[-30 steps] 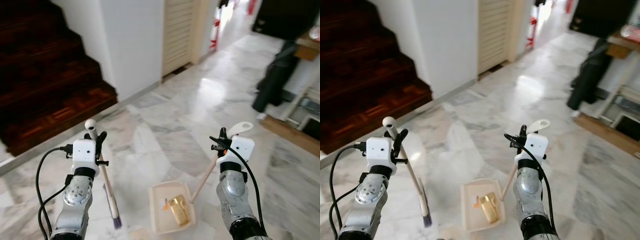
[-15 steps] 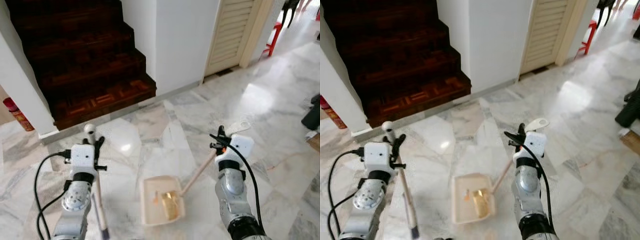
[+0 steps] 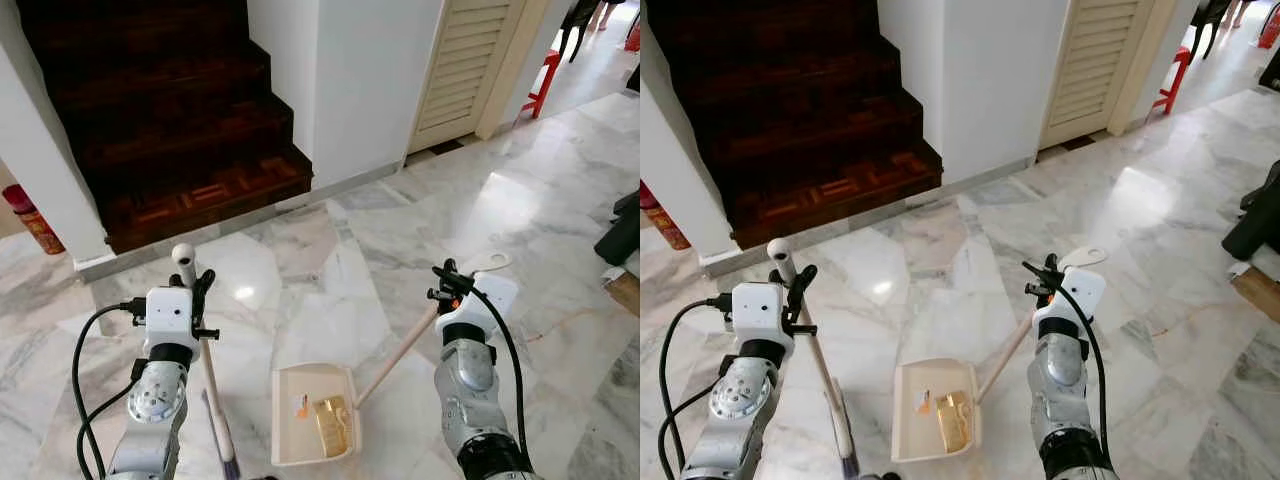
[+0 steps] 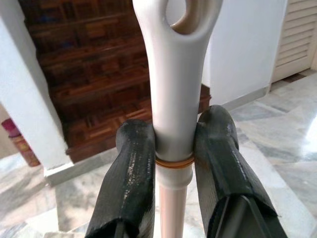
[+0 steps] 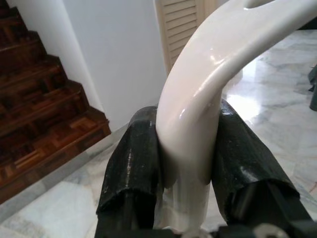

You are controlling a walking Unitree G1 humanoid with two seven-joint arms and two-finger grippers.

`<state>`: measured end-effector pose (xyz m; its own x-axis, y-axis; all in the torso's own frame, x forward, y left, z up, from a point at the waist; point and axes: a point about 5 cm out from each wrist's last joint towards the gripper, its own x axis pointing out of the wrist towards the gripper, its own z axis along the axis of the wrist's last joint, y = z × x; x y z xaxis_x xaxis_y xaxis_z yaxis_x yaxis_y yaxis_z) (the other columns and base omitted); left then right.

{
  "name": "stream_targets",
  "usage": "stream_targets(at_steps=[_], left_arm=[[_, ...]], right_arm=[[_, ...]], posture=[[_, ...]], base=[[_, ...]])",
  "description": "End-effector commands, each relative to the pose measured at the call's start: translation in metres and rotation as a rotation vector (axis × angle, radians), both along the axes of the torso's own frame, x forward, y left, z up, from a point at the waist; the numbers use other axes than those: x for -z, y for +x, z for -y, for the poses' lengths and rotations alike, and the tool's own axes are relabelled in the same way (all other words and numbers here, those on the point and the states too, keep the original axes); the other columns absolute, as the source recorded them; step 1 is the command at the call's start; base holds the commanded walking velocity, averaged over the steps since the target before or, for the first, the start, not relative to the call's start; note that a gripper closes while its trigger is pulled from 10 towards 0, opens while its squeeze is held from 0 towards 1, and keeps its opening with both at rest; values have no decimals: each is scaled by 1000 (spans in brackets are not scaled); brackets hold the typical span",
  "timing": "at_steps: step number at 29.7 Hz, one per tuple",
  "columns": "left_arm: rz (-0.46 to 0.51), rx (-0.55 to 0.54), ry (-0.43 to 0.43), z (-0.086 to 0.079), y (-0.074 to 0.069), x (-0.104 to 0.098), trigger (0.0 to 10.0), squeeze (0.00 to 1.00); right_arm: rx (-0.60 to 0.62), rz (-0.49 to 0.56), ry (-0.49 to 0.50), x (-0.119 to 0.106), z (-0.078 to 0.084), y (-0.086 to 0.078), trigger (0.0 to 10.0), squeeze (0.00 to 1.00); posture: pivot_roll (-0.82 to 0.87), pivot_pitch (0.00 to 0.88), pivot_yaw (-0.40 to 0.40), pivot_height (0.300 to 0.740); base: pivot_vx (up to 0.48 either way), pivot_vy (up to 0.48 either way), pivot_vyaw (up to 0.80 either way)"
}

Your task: Sweep floor

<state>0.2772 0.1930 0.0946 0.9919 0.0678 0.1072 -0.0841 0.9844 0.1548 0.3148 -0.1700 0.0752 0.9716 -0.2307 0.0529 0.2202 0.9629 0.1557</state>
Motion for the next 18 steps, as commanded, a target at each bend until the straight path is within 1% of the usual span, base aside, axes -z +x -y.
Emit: stream_targets(at_steps=[1, 18], left_arm=[[36, -8, 7, -2, 0, -10, 10000, 0], [31, -8, 7, -2, -1, -10, 10000, 0]], right_arm=[[-12, 47, 10, -11, -3, 4, 10000, 0], [-39, 34, 19, -12, -5, 7, 10000, 0]], posture=[[110, 64, -21, 740], [116, 55, -26, 740]], base=[[0, 364, 0], [0, 365, 0]])
